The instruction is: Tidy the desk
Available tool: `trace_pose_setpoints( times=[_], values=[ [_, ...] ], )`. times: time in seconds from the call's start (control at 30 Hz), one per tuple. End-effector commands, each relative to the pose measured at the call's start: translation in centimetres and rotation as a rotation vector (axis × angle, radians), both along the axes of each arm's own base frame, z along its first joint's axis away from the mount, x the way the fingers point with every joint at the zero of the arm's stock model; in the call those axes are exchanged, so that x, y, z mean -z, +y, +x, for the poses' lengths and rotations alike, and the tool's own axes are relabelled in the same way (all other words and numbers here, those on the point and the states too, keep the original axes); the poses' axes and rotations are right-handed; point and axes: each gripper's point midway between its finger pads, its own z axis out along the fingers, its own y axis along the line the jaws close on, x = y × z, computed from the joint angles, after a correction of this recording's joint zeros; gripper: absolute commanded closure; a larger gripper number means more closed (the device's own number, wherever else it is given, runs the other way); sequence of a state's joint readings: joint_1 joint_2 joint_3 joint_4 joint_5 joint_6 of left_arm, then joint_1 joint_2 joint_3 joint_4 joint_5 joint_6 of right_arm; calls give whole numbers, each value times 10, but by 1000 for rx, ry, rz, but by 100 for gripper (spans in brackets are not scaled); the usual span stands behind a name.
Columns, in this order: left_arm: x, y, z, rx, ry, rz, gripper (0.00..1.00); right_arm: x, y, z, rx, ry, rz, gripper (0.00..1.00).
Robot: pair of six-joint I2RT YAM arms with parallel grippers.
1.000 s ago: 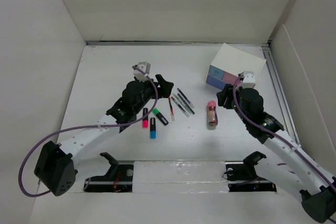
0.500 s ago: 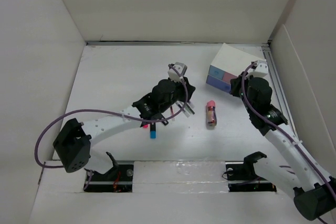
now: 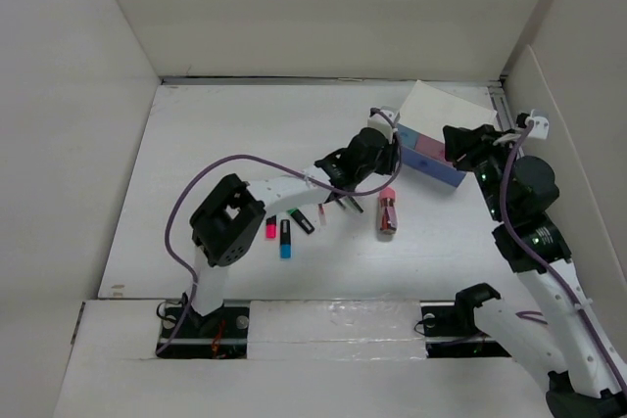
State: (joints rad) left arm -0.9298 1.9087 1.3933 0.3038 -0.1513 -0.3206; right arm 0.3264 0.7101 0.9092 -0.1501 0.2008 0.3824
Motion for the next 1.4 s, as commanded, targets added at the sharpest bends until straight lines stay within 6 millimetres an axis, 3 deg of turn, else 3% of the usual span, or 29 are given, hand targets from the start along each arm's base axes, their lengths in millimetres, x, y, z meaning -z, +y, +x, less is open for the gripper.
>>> trace_pose_setpoints(
  times=[0.0,0.03,0.1,0.13,0.17,0.37,0.4,0.6,1.1,1.37],
  values=[
    [-33,-16,23,-32,-75,-7,70,-33,9,-9,-69,-92,20,56],
    [-16,-20,29,-36,-65,31,70,-32,12,-9,-83,-93,15,55],
    [-25,-27,39,-55,-81,36,70,-29,14,-8,-94,-85,4,54],
    [-12,-31,44,-58,-73,60,70,-29,14,-9,-100,-86,4,54],
    [-21,-35,50,-72,-89,48,71,-29,15,-10,-103,-89,1,54],
    [-3,-42,67,-117,-93,99,72,-26,11,-12,-88,-92,-24,54],
    [-9,-44,69,-117,-102,90,72,-27,10,-13,-87,-97,-29,54],
    [-1,-52,77,-117,-113,106,72,-28,12,-13,-98,-104,-39,53],
    [-7,-59,87,-129,-144,108,69,-29,16,-15,-126,-119,-46,53],
    [-5,-62,90,-122,-164,116,74,-28,16,-15,-127,-121,-49,53]
  ],
)
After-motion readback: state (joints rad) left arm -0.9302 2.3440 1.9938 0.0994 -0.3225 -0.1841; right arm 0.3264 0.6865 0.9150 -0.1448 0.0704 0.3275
